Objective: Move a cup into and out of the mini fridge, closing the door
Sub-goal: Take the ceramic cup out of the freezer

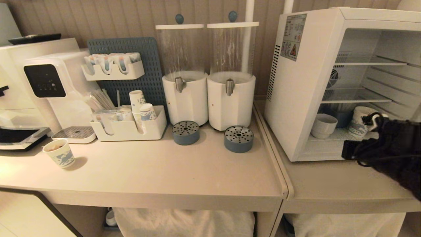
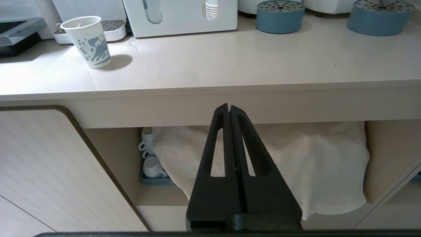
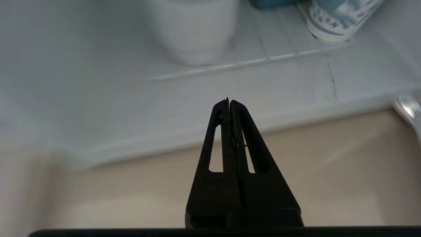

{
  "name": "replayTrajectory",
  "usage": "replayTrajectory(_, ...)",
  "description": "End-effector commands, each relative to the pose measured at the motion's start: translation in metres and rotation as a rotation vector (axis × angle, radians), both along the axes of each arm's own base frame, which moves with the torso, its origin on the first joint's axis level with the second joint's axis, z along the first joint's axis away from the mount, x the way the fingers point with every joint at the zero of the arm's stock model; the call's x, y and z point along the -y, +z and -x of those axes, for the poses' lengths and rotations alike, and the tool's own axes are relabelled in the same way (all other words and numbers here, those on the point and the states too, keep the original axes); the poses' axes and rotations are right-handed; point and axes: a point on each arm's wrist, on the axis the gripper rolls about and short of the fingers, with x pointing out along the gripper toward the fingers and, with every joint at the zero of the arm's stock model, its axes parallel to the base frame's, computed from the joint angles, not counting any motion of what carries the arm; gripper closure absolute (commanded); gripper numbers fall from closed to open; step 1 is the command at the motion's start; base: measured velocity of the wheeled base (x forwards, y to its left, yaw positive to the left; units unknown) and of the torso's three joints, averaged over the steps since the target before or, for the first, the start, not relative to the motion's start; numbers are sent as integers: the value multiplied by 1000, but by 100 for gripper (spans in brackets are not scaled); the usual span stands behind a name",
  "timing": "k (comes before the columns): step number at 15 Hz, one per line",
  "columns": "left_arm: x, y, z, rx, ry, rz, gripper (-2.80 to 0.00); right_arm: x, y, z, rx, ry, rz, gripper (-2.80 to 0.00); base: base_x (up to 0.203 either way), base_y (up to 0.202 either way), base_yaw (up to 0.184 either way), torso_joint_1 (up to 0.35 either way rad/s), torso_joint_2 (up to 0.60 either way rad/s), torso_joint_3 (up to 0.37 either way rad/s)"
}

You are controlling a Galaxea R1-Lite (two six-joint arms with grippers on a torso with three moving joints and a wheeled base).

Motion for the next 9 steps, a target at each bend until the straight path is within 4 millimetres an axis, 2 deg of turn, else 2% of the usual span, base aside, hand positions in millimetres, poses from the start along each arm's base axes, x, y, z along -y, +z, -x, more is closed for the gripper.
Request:
replayTrajectory(1, 0, 0, 0, 0, 0, -1, 0, 11, -62, -24, 85, -25, 95, -280, 0, 0, 0, 0, 0, 0)
replayTrajectory(3, 0, 0, 0, 0, 1, 5, 0, 16, -66, -23, 117, -44, 150, -280, 0, 0, 0, 0, 0, 0)
replayTrajectory(5, 0, 0, 0, 0, 1, 5, 0, 17, -58, -18, 136, -25, 131, -280, 0, 0, 0, 0, 0, 0)
replayTrajectory(9, 0, 0, 0, 0, 1, 5, 0, 14, -27, -7, 175, 27, 25, -280, 0, 0, 0, 0, 0, 0)
